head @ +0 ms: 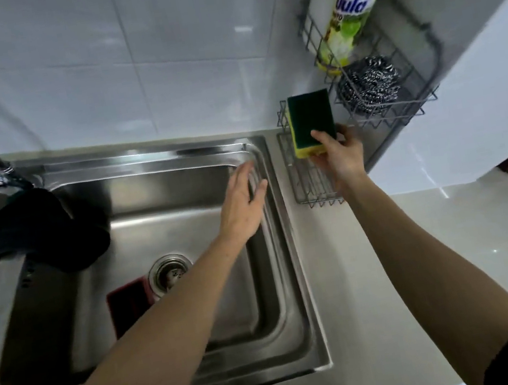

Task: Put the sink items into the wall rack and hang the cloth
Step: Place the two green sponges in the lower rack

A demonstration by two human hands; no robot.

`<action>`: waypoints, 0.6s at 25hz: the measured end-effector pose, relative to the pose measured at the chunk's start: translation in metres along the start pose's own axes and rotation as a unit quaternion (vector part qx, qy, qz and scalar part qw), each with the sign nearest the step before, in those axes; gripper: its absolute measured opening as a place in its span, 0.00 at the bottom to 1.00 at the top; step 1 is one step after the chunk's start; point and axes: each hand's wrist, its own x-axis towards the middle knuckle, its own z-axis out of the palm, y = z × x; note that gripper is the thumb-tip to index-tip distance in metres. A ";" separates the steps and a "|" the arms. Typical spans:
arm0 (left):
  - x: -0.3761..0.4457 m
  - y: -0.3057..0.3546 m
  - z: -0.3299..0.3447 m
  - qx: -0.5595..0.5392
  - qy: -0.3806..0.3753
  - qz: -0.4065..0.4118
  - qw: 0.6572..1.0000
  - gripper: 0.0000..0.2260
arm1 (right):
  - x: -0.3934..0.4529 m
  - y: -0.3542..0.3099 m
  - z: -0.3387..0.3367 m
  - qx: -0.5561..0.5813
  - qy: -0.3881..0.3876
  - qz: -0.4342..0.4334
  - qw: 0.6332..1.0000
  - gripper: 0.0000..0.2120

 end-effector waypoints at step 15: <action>0.037 0.033 0.104 -0.193 -0.094 -0.111 0.970 0.26 | 0.088 0.022 0.010 -0.083 -0.018 0.129 0.988 0.20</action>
